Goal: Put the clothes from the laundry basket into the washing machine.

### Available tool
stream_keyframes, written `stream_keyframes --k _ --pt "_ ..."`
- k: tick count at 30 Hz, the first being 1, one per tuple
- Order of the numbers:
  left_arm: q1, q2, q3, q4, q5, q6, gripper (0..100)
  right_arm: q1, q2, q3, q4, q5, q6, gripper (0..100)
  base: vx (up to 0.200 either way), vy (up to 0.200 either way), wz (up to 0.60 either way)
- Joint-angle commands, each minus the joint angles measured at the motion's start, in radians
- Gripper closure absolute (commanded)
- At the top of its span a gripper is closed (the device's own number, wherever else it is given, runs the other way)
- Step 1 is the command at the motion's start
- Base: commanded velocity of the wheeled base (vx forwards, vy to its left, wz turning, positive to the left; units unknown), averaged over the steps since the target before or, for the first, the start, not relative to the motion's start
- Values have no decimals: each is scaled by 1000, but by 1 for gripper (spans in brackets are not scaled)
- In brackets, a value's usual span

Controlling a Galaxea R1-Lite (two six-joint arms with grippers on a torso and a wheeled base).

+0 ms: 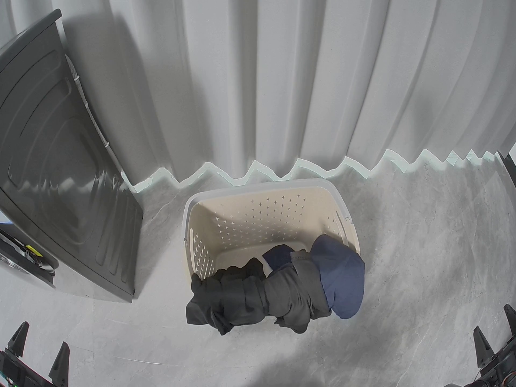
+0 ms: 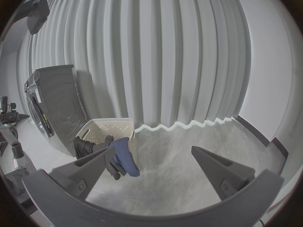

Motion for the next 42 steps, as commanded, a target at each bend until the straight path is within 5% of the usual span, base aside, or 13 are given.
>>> stream_keyframes --k 1,30,42 --pt "0 -18 16 0 0 -1 0 0 -16 15 0 2 0 0 0 0 0" --pt "0 -18 15 0 -1 -1 0 0 -16 15 0 0 0 0 -62 0 0" --pt "0 -17 15 1 -1 -1 0 0 -16 15 0 0 0 0 0 200 0"
